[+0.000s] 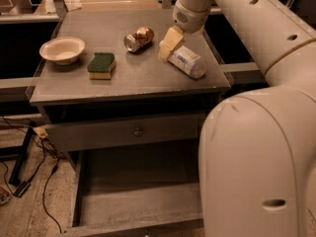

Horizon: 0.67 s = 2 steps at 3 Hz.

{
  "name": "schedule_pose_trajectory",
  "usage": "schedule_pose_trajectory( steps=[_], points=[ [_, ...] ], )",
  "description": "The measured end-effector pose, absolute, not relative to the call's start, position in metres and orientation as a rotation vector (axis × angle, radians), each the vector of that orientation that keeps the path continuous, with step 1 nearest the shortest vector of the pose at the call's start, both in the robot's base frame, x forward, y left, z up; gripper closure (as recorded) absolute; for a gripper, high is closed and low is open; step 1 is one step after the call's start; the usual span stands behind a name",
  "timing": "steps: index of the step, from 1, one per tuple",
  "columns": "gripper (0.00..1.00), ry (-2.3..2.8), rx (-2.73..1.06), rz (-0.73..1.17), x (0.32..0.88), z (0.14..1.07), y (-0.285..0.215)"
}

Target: Place blue plastic bottle into middle drawer

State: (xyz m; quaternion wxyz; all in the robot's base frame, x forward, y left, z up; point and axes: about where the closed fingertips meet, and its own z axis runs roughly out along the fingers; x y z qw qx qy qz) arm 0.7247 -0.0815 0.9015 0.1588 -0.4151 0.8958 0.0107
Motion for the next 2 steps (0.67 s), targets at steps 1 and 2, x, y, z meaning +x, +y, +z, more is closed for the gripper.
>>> schedule_pose_trajectory(
  steps=[1, 2],
  points=[
    [0.00, 2.641, -1.139, -0.012, 0.7649, 0.8459, -0.1085],
    [0.00, 2.632, -1.139, -0.011, 0.7694, 0.8426, -0.1054]
  ],
)
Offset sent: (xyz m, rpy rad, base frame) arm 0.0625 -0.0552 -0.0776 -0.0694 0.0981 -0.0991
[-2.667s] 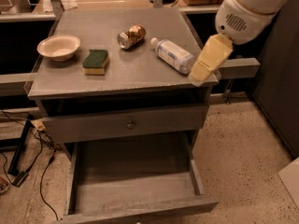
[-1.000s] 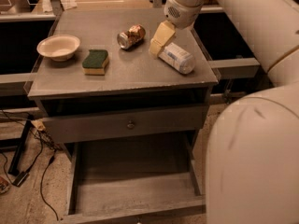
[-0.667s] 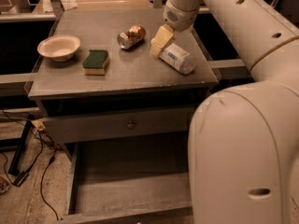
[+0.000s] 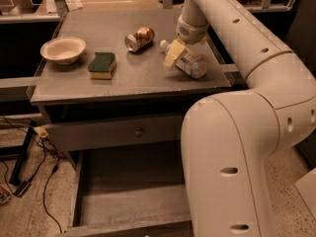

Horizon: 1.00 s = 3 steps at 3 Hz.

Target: Place blue plastic bottle into middle drawer

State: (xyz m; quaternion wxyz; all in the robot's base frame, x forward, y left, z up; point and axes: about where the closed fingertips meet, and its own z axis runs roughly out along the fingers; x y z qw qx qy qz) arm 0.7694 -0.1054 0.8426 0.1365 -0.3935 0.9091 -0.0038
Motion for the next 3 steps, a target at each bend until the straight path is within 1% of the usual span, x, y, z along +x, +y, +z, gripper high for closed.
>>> schedule_pose_trajectory(
  steps=[1, 3],
  points=[
    [0.19, 2.632, -1.139, -0.011, 0.7694, 0.8426, -0.1054],
    [0.65, 2.632, -1.139, -0.011, 0.7694, 0.8426, -0.1054]
  ],
)
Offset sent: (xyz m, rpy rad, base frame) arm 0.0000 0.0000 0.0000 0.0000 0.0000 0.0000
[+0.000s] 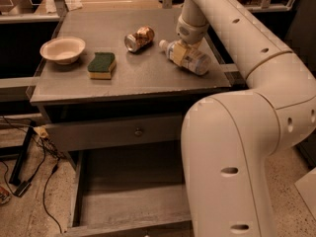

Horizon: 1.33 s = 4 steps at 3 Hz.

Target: Place blue plastic bottle into middle drawer

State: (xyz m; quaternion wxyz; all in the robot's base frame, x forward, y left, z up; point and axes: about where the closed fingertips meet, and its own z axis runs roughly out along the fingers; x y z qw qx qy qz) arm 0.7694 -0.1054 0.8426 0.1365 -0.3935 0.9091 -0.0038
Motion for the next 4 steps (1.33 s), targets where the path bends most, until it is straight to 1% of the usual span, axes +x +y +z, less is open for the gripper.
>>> schedule_pose_trajectory(
  steps=[1, 2, 4],
  points=[
    [0.89, 2.631, -1.139, -0.011, 0.769, 0.843, -0.105],
    [1.00, 2.605, -1.133, 0.003, 0.771, 0.846, -0.105],
    [1.00, 2.541, -0.996, 0.020, 0.733, 0.888, -0.141]
  ],
)
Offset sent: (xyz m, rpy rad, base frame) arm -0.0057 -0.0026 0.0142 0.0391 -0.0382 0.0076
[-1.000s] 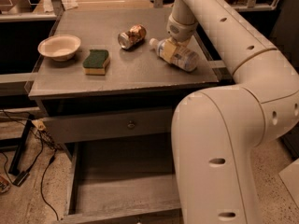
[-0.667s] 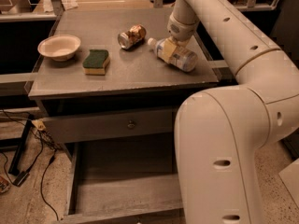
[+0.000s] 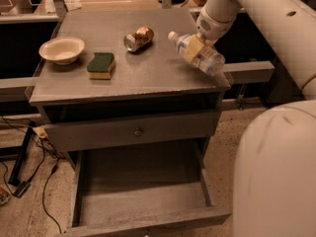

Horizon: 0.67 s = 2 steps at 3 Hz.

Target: Place blue plastic bottle into middle drawer

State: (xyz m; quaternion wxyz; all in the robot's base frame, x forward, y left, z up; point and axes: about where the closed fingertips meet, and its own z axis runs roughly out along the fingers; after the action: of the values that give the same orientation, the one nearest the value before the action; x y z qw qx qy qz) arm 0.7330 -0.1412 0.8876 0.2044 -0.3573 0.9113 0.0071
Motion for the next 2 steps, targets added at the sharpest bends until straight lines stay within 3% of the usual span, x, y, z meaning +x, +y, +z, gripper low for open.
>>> schedule_pose_trajectory(
  steps=[1, 2],
  points=[
    [1.00, 2.551, -0.992, 0.035, 0.6810, 0.8911, -0.1479],
    [1.00, 2.549, -0.990, 0.035, 0.6812, 0.8915, -0.1481]
  ],
)
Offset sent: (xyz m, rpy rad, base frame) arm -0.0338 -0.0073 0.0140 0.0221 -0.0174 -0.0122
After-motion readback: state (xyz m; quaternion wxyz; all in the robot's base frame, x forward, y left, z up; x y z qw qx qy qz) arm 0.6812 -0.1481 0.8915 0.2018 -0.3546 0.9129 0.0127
